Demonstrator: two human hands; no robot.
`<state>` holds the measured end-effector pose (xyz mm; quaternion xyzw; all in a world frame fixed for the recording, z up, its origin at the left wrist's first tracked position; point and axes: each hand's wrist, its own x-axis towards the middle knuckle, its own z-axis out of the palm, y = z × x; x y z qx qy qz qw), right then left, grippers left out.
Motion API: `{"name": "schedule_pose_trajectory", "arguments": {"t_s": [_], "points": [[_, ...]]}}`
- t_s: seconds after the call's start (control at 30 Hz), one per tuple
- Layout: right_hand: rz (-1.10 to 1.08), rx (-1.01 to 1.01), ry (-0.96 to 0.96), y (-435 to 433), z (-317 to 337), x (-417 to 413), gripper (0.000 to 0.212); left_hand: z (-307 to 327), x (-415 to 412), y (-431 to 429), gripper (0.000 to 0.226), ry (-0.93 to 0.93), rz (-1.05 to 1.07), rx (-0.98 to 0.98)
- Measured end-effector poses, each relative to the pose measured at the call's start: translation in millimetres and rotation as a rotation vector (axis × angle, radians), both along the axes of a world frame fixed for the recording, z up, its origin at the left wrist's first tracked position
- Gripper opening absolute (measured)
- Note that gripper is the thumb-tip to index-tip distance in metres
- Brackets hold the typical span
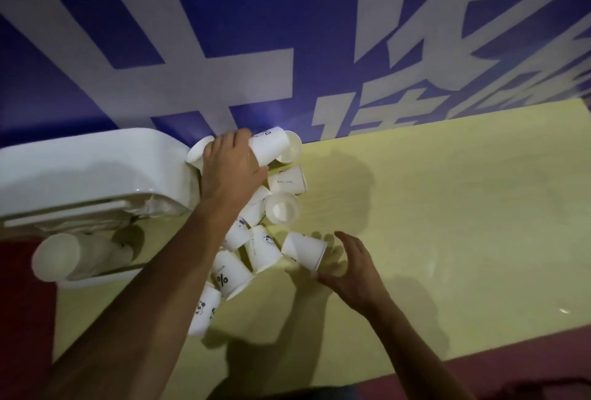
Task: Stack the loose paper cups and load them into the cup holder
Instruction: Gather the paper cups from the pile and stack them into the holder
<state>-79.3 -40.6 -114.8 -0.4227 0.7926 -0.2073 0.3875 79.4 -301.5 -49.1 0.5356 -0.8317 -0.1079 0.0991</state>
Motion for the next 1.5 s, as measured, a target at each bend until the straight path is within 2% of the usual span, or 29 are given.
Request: {"name": "schedule_pose_trajectory", "arguments": {"t_s": [0.07, 0.13, 0.23, 0.3, 0.4, 0.5, 0.6, 0.77, 1.0, 1.2, 1.5], "points": [[0.086, 0.04, 0.013, -5, -4, 2, 0.11, 20, 4, 18, 0.064, 0.173, 0.009, 0.082], [0.107, 0.048, 0.036, -9, -6, 8, 0.113, 38, 9, 39, 0.068, 0.317, 0.049, 0.171], [0.087, -0.025, 0.08, -9, -14, 12, 0.091, 45, 14, 72, 0.071, 0.432, 0.141, 0.254], [0.041, -0.048, 0.03, -8, -14, 11, 0.082, 44, 15, 88, 0.069, 0.469, 0.192, 0.286], [-0.077, -0.176, -0.041, -6, -5, 2, 0.086, 42, 20, 106, 0.063, 0.49, 0.21, 0.32], [-0.178, -0.318, 0.028, -9, 22, -5, 0.078, 43, 29, 118, 0.065, 0.518, 0.202, 0.336], [-0.243, -0.373, 0.073, -18, 53, -3, 0.078, 47, 43, 126, 0.068, 0.523, 0.203, 0.361], [-0.196, -0.416, 0.046, -32, 84, 37, 0.08, 53, 90, 133, 0.07, 0.57, 0.165, 0.378], [-0.028, -0.548, 0.009, -68, 106, 145, 0.076, 61, 200, 129, 0.068, 0.593, 0.196, 0.356], [0.073, -0.545, -0.028, -105, 94, 228, 0.071, 54, 286, 128, 0.067, 0.606, 0.274, 0.317], [0.132, -0.347, 0.112, -146, 39, 271, 0.078, 45, 337, 136, 0.068, 0.65, 0.319, 0.333]]}}
